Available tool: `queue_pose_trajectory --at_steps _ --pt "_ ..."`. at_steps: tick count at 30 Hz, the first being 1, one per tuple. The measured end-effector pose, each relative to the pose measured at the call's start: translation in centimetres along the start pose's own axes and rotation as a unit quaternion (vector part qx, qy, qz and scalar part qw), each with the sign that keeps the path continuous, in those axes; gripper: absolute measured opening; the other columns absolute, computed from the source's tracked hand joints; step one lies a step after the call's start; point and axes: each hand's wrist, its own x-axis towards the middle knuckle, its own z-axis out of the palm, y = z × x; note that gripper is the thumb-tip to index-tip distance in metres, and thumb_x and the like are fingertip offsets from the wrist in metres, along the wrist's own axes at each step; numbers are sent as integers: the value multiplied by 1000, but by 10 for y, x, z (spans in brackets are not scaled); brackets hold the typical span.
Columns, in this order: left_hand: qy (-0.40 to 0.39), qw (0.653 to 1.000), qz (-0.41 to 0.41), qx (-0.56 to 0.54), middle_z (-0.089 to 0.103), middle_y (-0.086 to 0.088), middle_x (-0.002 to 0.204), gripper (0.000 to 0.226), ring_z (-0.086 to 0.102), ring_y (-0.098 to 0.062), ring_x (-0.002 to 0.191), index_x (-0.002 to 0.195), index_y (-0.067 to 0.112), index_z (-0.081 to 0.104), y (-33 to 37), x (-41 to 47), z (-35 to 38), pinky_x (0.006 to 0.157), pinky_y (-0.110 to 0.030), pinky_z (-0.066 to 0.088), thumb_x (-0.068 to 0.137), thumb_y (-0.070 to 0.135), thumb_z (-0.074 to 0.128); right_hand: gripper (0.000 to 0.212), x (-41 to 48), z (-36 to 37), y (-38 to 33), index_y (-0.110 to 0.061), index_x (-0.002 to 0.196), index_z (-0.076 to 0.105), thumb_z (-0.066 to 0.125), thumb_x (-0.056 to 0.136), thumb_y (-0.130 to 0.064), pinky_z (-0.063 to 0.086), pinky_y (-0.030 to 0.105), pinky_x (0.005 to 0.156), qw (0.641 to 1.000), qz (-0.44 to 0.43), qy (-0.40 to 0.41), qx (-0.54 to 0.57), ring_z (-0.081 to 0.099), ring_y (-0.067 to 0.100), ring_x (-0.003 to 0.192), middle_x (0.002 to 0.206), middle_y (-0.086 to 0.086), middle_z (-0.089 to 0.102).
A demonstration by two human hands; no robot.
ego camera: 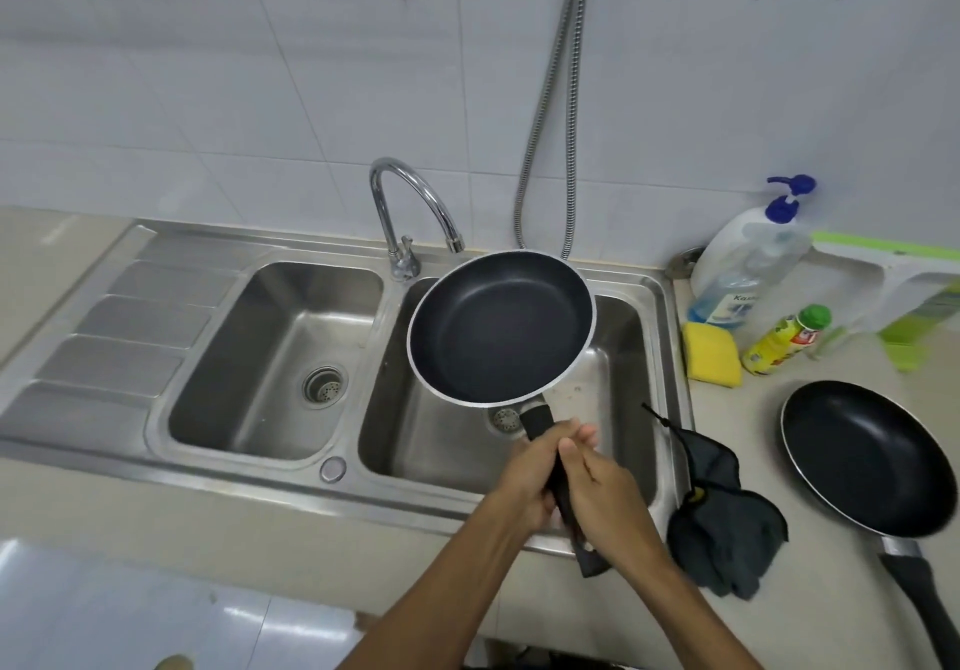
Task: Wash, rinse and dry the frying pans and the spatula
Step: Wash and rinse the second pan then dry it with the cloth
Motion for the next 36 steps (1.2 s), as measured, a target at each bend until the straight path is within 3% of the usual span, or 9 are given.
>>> queue_pose_trajectory --at_steps 5,9,12,16,19,22,26,31,36 --pt "14 1000 15 -7 78 -5 85 11 74 -11 70 93 5 71 -14 1 -18 60 -21 53 93 16 69 36 13 -51 33 -26 95 72 43 105 -45 58 43 78 997 -37 54 -32 71 18 82 88 -6 77" --pt "42 998 21 40 65 -2 70 15 46 -2 41 89 3 67 -29 -2 -49 39 -14 41 91 16 73 21 17 -92 86 -34 113 65 49 104 -42 52 36 87 962 -154 157 -159 64 14 102 112 -12 70" --pt "3 999 29 43 49 0 63 22 35 -2 40 81 6 61 -37 -4 -68 36 -14 34 89 21 75 49 23 -101 139 -32 140 55 48 98 -57 44 41 105 925 -187 138 -301 52 23 131 144 -6 56" --pt "-21 997 36 64 37 2 61 35 31 -2 40 70 15 53 -39 -10 -72 33 -15 29 86 29 80 74 13 -81 202 -39 150 44 52 86 -75 32 54 111 904 -89 95 -406 36 35 146 163 0 34" --pt "-19 994 42 100 35 3 57 42 29 -3 39 63 16 49 -34 -18 -71 33 -16 26 86 38 78 46 10 -76 222 -33 133 62 52 92 -52 41 46 105 925 -136 128 -331 54 32 133 149 -4 52" --pt "-23 991 36 131 35 4 50 47 29 -4 36 59 15 50 -28 -29 -71 32 -16 26 89 41 74 21 14 -81 203 -40 109 68 60 98 -25 49 33 94 968 -107 205 -100 68 27 108 119 -9 70" --pt "-18 983 53 176 31 -1 54 45 27 -5 36 58 15 48 -27 -42 -73 32 -17 25 89 33 75 17 26 -87 117 -43 102 69 59 102 -29 51 33 97 946 -51 265 178 67 20 109 106 -5 73" --pt "-29 971 63 228 36 0 49 47 28 -6 35 56 14 48 -23 -56 -69 34 -18 24 92 32 72 38 42 -66 0 -33 135 61 53 101 -49 41 27 109 956 -225 115 147 55 5 130 138 -16 62" --pt "-36 958 55 280 40 -6 53 45 29 -11 38 57 15 50 -15 -68 -64 37 -21 25 89 33 75 68 66 0 -33 -31 162 14 16 103 -65 3 48 127 918 -244 -162 -267 -3 15 157 170 -13 5"
